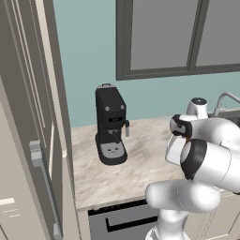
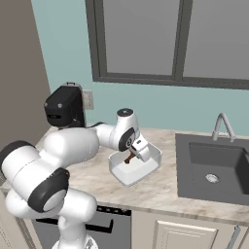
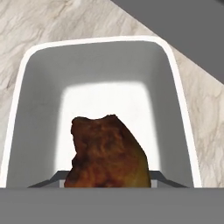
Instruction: Retrieve the tupperware from the cabinet, then place the raw meat into the tupperware to avoid contamination.
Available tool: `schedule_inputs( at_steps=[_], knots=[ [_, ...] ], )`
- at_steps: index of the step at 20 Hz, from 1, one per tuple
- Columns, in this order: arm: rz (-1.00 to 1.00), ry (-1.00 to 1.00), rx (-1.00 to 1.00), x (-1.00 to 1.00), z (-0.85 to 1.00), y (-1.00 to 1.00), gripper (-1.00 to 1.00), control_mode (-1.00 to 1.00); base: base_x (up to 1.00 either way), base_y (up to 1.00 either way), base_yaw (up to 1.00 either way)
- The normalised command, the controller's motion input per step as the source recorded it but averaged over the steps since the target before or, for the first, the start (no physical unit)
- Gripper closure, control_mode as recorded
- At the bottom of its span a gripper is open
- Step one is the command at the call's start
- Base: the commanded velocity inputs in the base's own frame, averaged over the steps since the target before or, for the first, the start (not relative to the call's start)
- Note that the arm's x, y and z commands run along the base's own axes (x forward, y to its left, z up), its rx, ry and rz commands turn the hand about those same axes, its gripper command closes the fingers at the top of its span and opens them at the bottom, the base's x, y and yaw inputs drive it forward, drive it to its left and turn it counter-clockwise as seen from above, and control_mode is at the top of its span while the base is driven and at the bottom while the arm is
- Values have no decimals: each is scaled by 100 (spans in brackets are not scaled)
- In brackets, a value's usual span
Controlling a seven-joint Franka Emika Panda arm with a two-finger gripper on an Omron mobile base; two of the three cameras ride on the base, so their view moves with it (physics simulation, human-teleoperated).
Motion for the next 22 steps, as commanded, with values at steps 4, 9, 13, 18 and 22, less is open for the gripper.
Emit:
schedule_inputs(
  at_steps=[4,9,13,18,22],
  knots=[
    [-4,0,0,0,-3,-2,100,-100,0,0,0],
    [-4,0,0,0,0,-2,100,-100,0,0,0],
    [-4,0,0,0,0,-3,100,-100,0,0,0],
    [-4,0,0,0,0,-2,-100,-100,0,0,0],
    [-4,0,0,0,0,-1,-100,-100,0,0,0]
  ],
)
